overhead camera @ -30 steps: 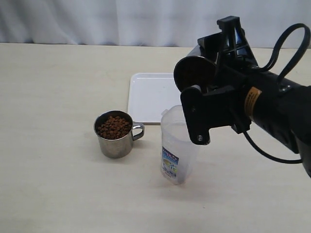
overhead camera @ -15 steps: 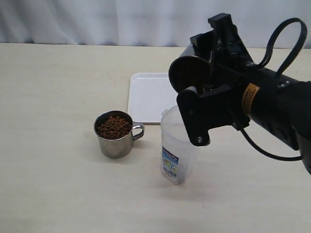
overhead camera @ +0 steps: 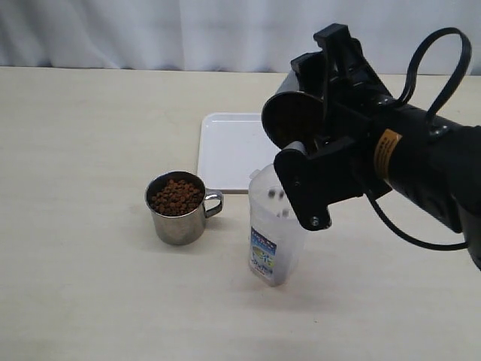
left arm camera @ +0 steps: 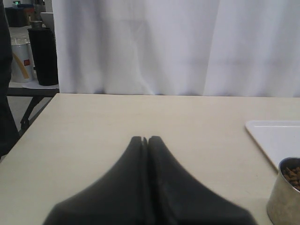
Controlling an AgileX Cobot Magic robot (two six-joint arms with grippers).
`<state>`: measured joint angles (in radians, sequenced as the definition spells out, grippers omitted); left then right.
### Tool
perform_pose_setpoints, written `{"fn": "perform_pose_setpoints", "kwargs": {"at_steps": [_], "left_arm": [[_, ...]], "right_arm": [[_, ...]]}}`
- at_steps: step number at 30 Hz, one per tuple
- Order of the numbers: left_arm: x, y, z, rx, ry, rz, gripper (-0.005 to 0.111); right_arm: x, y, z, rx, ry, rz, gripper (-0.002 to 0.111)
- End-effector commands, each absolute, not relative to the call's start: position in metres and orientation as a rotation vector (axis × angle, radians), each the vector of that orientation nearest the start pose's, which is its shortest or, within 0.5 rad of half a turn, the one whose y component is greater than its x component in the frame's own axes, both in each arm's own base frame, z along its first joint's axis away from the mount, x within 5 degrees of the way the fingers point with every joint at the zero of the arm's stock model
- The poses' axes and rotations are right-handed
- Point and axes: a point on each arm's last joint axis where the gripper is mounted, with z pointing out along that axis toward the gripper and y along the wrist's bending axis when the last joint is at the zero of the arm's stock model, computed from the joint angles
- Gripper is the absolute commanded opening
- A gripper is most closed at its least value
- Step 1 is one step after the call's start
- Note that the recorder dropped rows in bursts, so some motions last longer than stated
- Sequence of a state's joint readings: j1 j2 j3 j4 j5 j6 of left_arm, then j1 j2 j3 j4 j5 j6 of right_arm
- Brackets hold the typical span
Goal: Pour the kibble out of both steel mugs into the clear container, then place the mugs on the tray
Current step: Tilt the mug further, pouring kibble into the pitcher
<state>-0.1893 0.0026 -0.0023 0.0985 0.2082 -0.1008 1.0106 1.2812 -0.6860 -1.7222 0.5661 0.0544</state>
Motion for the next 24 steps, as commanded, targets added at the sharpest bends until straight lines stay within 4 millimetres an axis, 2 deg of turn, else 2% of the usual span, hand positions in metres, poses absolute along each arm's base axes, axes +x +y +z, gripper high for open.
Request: {"fn": "perform_pose_setpoints", "kwargs": {"at_steps": [1,24], "left_arm": [[0.0552,-0.0092,0.1954,0.147,1.674,-0.136,0.0],[0.0552,-0.0092,0.1954,0.147,1.674,-0.136,0.0]], "right_arm": [[0.1778,0.1933,0.2761,-1.882,0.769,-1.021,0.004],[0.1778,0.1933,0.2761,-1.91,0.724,-1.052,0.004]]}}
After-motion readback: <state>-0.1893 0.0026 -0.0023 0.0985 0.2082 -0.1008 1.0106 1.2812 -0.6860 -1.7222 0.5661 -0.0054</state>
